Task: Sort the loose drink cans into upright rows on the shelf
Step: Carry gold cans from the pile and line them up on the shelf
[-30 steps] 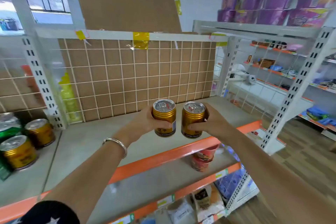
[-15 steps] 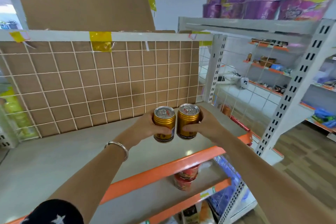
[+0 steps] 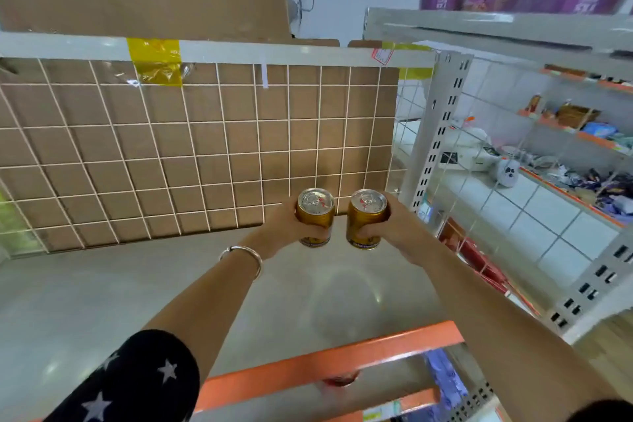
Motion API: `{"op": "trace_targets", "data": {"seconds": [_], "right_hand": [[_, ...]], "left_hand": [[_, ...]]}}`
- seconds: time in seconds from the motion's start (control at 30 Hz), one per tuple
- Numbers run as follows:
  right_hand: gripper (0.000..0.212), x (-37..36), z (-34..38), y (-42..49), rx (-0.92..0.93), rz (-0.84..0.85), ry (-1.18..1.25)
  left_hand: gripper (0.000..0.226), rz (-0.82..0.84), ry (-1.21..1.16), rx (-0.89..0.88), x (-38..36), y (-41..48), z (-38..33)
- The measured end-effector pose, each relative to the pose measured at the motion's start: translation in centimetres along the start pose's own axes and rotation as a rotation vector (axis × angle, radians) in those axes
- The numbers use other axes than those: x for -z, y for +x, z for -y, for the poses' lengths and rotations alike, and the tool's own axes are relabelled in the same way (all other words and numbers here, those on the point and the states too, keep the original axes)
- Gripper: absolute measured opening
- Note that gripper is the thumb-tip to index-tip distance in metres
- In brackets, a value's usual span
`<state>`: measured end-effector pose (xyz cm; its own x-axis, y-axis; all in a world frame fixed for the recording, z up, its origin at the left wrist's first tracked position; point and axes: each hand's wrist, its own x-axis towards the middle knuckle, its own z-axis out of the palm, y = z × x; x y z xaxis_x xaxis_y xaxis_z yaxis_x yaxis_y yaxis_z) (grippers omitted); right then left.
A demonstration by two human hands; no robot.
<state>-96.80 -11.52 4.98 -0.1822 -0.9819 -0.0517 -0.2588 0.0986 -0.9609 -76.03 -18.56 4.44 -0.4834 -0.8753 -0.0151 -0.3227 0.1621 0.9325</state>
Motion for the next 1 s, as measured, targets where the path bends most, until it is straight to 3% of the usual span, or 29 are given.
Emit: {"op": "trace_targets", "data": {"seconds": [0.3, 0.5, 0.6, 0.63, 0.73, 0.8, 1.0], "right_hand": [[0.071, 5.7, -2.7, 7.9, 0.004, 0.019, -0.066], [0.061, 7.5, -5.0, 12.0, 0.026, 0.014, -0.116], [0.056, 8.5, -6.3, 13.6, -0.008, 0.048, -0.113], [0.057, 8.8, -6.7, 14.1, -0.020, 0.052, -0.115], [0.089, 9.5, -8.0, 15.5, -0.049, 0.089, -0.180], [0.096, 10.1, -9.0, 16.3, -0.068, 0.084, -0.245], [0.074, 11.7, -7.7, 15.1, -0.121, 0.020, -0.388]], "left_hand": [[0.067, -0.149, 0.030, 0.068, -6.1, 8.9, -0.1], [0.068, -0.125, -0.008, 0.129, -9.8, 13.9, 0.9], [0.082, -0.094, 0.027, 0.152, -10.7, 15.7, 1.8], [0.086, -0.084, 0.035, 0.163, -10.8, 16.2, 2.1], [0.081, -0.064, 0.029, 0.163, -11.1, 16.8, 2.4], [0.079, -0.069, 0.033, 0.155, -11.4, 17.0, 2.7], [0.084, -0.104, 0.233, 0.200, -12.1, 17.0, 2.2]]}}
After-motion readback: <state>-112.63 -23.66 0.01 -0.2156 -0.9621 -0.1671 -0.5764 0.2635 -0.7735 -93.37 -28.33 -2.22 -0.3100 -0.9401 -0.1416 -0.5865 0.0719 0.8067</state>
